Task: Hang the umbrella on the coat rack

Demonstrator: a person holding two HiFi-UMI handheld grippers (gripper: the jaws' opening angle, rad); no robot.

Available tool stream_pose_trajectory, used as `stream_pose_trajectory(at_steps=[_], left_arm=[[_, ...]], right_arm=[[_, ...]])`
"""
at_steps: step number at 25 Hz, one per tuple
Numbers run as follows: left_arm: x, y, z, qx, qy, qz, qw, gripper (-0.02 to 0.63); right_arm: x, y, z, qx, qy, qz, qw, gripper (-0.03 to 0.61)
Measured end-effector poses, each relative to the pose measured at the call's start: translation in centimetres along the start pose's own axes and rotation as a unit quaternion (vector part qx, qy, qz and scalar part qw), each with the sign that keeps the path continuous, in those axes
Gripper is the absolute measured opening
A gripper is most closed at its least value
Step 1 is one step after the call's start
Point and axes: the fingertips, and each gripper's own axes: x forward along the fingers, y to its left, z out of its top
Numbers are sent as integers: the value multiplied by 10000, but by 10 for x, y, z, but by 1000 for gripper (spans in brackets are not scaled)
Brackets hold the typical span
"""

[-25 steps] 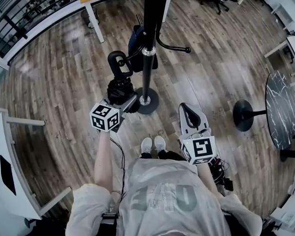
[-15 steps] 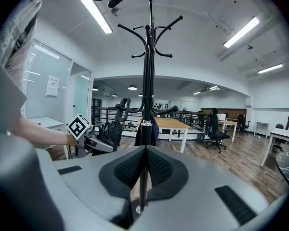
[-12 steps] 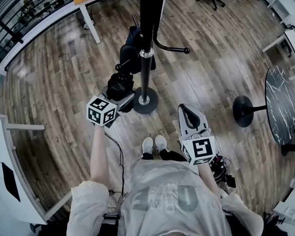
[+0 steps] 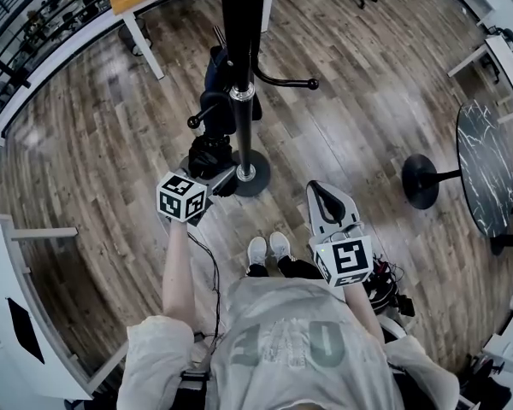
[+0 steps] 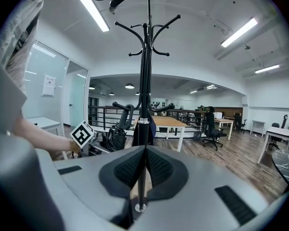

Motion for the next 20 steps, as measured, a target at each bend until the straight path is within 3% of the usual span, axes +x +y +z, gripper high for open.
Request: stream_pose_trajectory(at_steps=[20], left_arm=[[21, 8, -4, -322, -295, 368, 9984, 305]], right_arm=[[-9, -1, -3, 4, -51, -3, 10000, 31]])
